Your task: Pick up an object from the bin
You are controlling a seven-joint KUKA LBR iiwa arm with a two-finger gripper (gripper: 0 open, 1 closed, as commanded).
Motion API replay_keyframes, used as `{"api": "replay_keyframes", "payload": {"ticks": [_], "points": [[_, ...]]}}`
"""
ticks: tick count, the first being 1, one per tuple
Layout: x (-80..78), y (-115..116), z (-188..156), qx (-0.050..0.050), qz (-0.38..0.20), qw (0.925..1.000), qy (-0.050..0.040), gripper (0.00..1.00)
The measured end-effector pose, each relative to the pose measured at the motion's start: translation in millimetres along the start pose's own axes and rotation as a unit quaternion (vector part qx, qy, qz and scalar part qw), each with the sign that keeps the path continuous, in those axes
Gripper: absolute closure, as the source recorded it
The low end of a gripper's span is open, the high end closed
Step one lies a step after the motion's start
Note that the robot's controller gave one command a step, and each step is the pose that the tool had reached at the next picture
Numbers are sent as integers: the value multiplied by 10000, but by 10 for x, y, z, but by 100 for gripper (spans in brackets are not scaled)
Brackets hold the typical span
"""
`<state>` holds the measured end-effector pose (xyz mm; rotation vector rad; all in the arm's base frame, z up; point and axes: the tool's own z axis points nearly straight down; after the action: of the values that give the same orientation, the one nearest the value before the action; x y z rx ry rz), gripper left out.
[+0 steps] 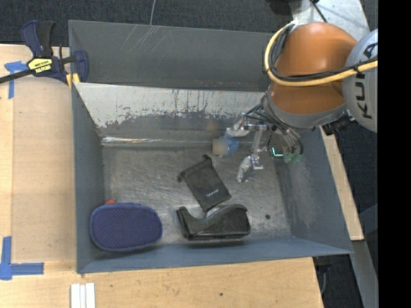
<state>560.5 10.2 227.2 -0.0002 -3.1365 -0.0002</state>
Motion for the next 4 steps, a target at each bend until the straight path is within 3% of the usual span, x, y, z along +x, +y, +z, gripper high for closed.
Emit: {"api": "replay_keyframes", "payload": {"ticks": [1,2,3,4], "points": [[-184,162,1514,8,-2086,9780,-45,0],[-316,-88,1255,25,-4280,9037,-55,0],[-595,214,1190,20,-6480,7616,-46,0],[-710,284,1486,50,-8088,5880,-61,0]]}}
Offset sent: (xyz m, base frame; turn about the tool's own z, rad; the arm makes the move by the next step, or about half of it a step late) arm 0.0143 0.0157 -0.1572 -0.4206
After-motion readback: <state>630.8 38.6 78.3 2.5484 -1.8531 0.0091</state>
